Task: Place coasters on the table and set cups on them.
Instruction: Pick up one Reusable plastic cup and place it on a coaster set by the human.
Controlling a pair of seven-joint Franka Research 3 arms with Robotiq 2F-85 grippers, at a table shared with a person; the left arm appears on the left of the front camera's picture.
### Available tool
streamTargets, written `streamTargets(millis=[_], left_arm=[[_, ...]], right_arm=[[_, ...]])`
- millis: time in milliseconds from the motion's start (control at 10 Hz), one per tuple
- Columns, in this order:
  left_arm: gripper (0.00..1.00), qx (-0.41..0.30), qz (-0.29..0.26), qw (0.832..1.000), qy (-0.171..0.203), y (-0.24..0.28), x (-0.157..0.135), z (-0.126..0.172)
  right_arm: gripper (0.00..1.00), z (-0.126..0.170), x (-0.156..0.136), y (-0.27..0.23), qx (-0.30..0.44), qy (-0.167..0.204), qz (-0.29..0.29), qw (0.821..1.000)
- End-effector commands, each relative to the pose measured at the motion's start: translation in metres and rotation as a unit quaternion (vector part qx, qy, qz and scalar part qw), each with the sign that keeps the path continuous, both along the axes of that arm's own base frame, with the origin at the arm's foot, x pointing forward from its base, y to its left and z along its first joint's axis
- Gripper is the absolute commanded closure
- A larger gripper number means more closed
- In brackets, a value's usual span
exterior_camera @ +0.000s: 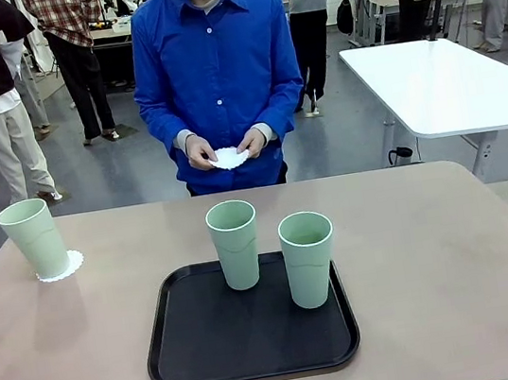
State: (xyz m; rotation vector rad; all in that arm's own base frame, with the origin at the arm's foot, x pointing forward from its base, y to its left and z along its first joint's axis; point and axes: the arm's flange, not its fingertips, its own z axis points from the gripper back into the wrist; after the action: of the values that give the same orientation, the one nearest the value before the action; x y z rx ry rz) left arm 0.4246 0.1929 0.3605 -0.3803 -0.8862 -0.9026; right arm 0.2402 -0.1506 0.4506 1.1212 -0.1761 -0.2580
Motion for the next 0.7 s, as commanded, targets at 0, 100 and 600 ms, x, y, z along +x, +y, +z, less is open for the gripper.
streamTargets(millis=[0, 100, 600], left_arm=[[0.00, 0.042, 0.017, 0.998, 0.041, -0.045, -0.024, 0.047], [0.00, 0.067, 0.035, 0.996, 0.045, -0.062, -0.029, 0.066], [0.00, 0.169, 0.043, 0.982, 0.075, -0.117, -0.062, 0.126]], right_arm=[[0.00, 0.000, 0.000, -0.001, 0.005, -0.006, 0.001, 1.000], [0.00, 0.000, 0.000, -0.001, 0.005, -0.006, 0.001, 1.000], [0.00, 0.000, 0.000, -0.001, 0.005, -0.006, 0.001, 1.000]])
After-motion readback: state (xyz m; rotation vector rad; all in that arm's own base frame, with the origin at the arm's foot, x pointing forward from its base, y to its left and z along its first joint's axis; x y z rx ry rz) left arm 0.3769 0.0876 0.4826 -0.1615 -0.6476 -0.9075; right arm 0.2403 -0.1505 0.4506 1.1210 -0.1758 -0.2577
